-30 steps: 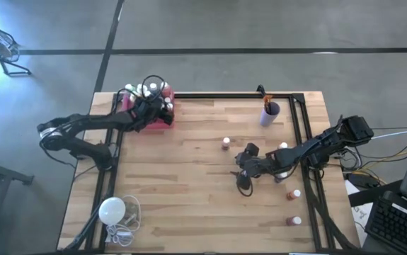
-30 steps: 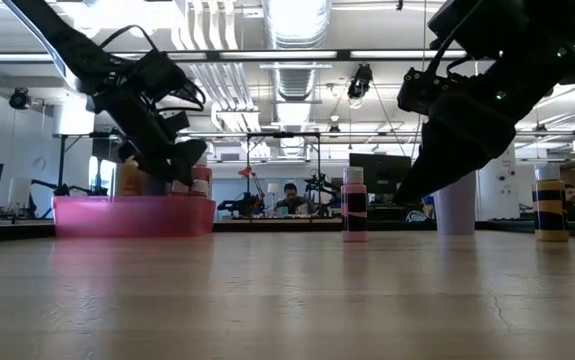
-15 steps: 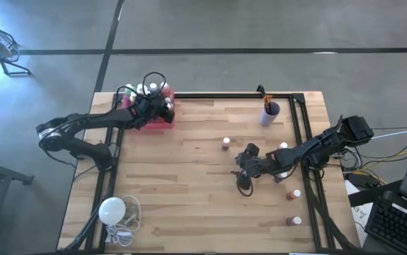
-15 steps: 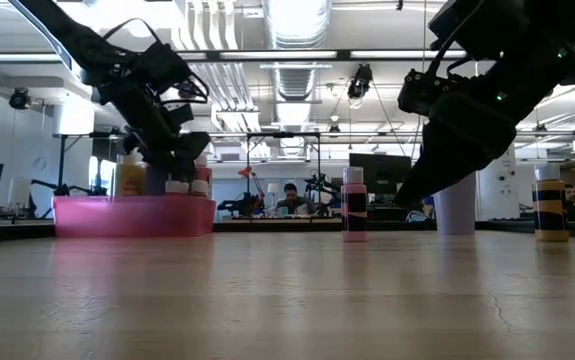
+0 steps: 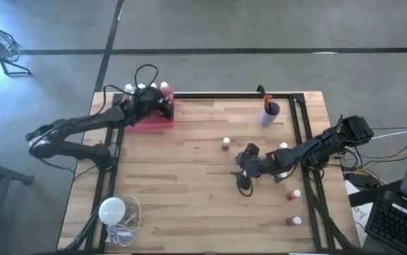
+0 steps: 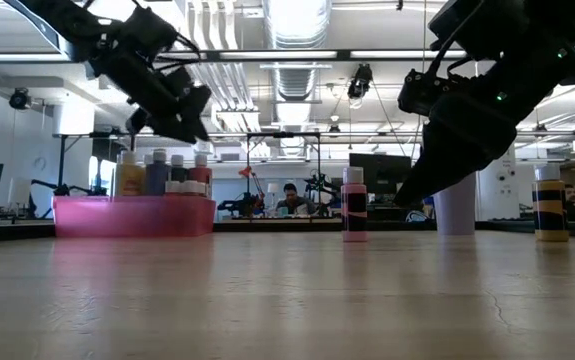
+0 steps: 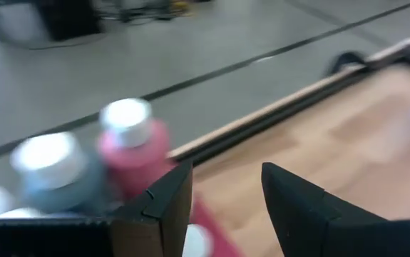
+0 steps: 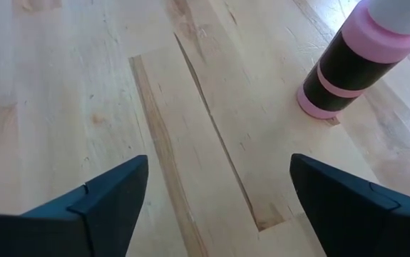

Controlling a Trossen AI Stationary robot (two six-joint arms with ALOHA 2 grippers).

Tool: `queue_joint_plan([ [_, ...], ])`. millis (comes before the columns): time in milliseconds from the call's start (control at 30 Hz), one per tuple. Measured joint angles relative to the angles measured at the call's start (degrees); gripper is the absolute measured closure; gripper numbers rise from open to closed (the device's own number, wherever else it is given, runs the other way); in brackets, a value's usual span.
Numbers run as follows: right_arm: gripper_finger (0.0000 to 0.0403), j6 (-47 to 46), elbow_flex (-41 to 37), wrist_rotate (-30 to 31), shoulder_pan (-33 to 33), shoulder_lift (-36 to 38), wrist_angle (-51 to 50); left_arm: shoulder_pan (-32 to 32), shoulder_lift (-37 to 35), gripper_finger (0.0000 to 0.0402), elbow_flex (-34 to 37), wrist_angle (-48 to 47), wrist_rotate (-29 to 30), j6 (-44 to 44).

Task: Pick & Place Paint Supplies
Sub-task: Put the small pink paint bottle into the pink bin

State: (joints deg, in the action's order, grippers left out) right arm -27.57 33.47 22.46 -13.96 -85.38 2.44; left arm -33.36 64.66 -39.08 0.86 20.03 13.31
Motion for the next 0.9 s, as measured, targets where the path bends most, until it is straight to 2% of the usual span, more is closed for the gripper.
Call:
queue_joint_plan([
  [300,0.0048,-0.8,0.0,0.0,0.0,0.0,0.0,0.6,-2.2,0.0227,-0.6,7.1,-25.3,0.5],
  [433,0.0056,-0.9,0.0,0.0,0.0,0.0,-0.1,0.7,-2.2,0.0227,-0.6,8.3,-33.2,0.7],
  [800,0.0093,-0.9,0.0,0.2,0.3,0.0,-0.4,0.8,-2.1,0.0227,-0.2,8.8,-34.2,2.0],
  [900,0.0103,-0.8,0.0,0.2,0.4,0.0,-0.3,1.1,-2.0,0.0227,-0.1,10.0,-37.7,3.0],
])
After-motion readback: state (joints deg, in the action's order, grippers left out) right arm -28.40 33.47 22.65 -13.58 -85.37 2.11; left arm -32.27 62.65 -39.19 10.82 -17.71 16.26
